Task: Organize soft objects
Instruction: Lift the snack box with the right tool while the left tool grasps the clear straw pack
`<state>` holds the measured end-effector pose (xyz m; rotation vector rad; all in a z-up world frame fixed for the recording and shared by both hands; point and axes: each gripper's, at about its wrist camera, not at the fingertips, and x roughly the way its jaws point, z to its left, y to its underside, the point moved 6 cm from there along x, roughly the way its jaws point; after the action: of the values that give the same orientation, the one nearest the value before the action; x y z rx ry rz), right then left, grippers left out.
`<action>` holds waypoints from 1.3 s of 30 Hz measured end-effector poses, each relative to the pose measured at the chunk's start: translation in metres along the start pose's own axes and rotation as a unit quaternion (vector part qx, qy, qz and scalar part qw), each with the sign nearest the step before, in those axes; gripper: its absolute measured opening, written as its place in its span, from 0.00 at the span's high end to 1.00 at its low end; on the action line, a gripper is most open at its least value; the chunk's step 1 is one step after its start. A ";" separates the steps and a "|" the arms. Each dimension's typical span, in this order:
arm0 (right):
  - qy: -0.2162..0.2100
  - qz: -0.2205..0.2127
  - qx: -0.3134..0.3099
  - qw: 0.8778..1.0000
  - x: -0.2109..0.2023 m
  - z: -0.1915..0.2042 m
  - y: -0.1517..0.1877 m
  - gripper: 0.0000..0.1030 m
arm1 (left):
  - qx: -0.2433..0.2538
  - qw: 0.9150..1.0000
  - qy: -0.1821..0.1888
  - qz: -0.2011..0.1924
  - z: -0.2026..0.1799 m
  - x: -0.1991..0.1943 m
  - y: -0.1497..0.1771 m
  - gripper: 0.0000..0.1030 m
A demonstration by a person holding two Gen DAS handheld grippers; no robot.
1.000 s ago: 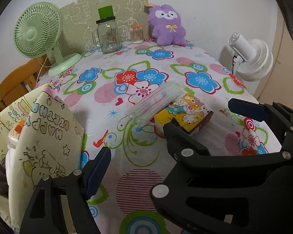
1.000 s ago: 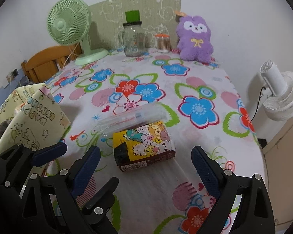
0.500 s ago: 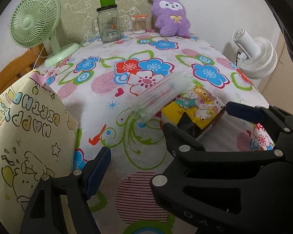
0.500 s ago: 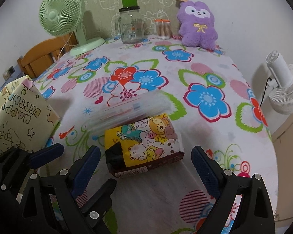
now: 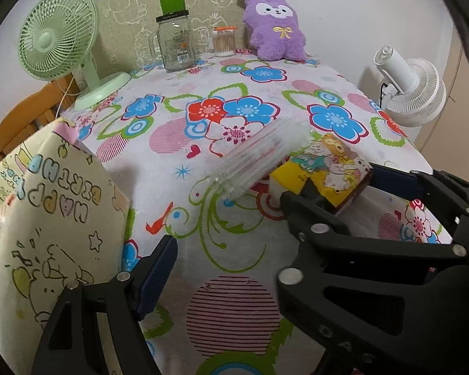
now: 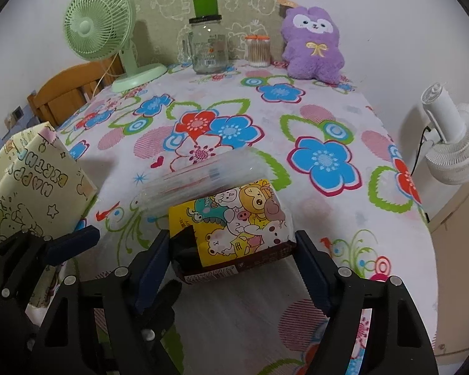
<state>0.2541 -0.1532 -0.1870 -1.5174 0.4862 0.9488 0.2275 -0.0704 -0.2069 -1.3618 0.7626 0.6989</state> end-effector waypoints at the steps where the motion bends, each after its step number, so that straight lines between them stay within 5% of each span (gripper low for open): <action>1: 0.001 -0.003 0.002 1.000 -0.003 -0.002 -0.001 0.23 | 0.001 1.000 -0.002 -0.001 0.000 -0.002 -0.001 0.21; 24: 0.022 -0.040 0.058 0.997 -0.028 -0.038 -0.029 0.23 | 0.026 0.999 -0.013 -0.034 -0.019 -0.002 -0.052 0.21; 39: 0.037 -0.028 0.099 0.994 -0.003 -0.062 -0.037 0.23 | 0.041 0.999 -0.016 -0.025 -0.026 0.027 -0.070 0.21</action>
<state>0.2984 -0.2056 -0.1651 -1.3827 0.5707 0.7788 0.2980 -0.1028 -0.1900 -1.2886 0.7220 0.6420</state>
